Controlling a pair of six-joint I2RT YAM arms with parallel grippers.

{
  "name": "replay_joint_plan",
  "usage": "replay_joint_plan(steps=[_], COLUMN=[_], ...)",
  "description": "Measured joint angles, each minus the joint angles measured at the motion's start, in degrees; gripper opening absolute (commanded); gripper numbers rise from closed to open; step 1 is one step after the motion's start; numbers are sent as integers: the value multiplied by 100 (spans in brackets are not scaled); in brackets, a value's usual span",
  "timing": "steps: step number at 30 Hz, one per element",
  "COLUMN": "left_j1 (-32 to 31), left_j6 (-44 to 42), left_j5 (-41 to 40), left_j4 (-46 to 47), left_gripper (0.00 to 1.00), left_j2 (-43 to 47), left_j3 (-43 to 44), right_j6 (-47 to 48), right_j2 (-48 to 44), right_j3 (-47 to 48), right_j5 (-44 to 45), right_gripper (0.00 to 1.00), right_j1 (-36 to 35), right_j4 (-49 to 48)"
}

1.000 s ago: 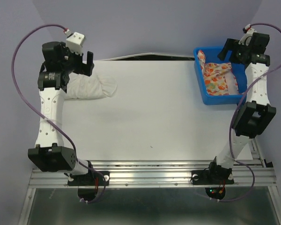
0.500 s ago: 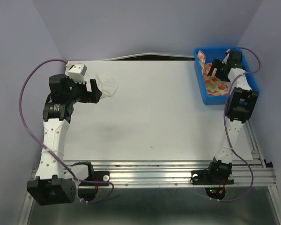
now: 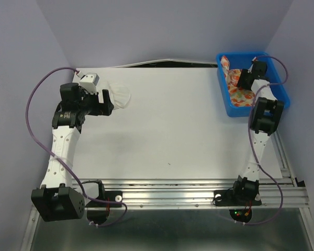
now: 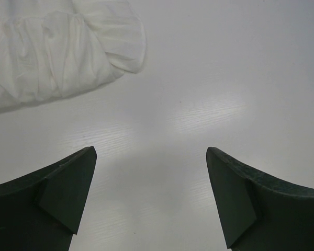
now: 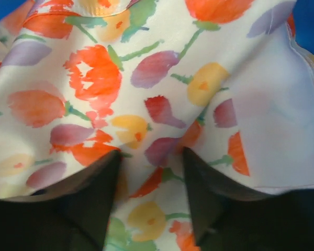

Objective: Fold and stack the skirts
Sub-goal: Grab the skirt from the pile, then move the skirt to the center of the board

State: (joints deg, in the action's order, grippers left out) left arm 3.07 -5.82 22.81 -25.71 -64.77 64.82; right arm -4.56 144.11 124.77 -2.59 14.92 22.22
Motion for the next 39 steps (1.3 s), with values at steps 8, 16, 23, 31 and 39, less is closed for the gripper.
replay_joint_plan(steps=[8, 16, 23, 31, 39], left_j1=[0, 0, 0, 15, 39], left_j6=[-7, 42, 35, 249, 400], left_j5=[-17, 79, -22, -258, -284], left_j4=[-4, -39, -120, 337, 710], left_gripper=[99, 99, 98, 98, 98], left_j2=[-70, -96, -304, -103, 704], left_j3=[11, 92, 820, 940, 660], right_j6=[208, 422, 507, 450, -435], right_j2=[-109, -1478, -3515, -4441, -5233], right_j3=[-179, -522, -407, -52, -111], right_j5=[-535, -1421, -1980, -2924, -3845], right_gripper=[1, 1, 1, 1, 1], right_j1=[0, 11, 11, 11, 11], right_j4=[-44, 46, -79, 4, -315])
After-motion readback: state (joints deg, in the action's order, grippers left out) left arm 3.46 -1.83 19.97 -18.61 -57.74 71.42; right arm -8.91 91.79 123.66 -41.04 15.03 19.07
